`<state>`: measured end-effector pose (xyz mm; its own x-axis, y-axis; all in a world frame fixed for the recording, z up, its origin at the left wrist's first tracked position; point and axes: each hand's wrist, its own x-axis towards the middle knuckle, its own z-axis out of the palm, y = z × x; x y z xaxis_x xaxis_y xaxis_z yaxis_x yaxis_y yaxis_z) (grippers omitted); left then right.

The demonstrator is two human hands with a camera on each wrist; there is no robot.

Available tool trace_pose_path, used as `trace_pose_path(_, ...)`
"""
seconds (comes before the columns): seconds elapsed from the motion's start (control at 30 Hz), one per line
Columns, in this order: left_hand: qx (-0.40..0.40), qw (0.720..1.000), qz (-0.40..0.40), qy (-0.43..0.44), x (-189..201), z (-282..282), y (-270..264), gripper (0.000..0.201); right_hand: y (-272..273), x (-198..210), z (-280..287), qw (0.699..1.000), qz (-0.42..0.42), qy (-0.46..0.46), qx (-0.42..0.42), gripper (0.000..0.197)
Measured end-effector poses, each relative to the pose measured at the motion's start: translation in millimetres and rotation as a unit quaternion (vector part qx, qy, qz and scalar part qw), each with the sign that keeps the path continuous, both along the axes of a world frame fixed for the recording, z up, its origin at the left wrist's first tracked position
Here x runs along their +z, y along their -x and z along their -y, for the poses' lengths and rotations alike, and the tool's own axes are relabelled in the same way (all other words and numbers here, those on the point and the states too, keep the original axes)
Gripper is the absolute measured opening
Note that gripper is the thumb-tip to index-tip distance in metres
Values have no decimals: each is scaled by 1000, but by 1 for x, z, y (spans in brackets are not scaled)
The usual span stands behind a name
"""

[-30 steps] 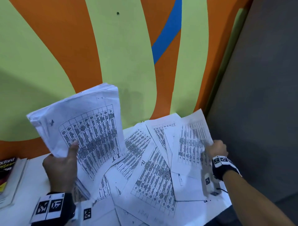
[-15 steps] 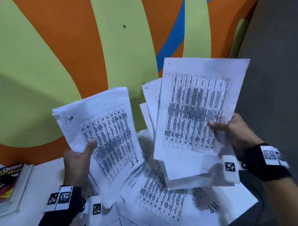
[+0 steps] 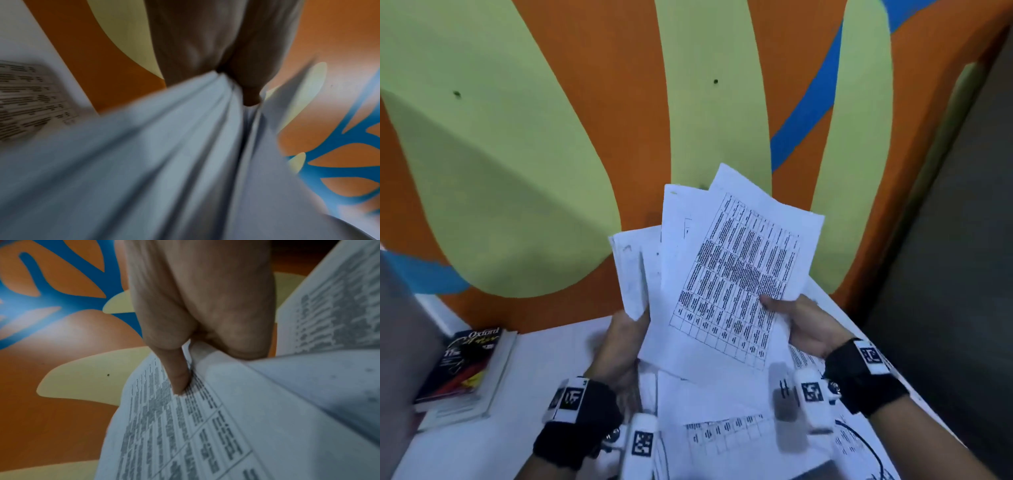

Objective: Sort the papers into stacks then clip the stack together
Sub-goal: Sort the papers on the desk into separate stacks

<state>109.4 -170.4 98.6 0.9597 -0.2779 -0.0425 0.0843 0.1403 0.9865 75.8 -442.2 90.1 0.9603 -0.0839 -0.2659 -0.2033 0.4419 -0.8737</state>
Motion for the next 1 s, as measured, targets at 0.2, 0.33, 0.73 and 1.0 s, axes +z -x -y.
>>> trace_pose_path(0.2,40,998,53,-15,-3,-19,3,76,-8,-8,-41,991,61,73,-94,81)
trace_pose_path(0.33,44,992,117,-33,10,-37,-8,34,-10,16,-57,961,148,207,-108,32)
trace_pose_path(0.73,44,989,90,-106,-31,-50,-14,58,-12,3,-63,958,144,248,23,53)
trace_pose_path(1.0,120,971,135,-153,-30,-63,-41,75,-14,29,-83,909,229,336,-88,35)
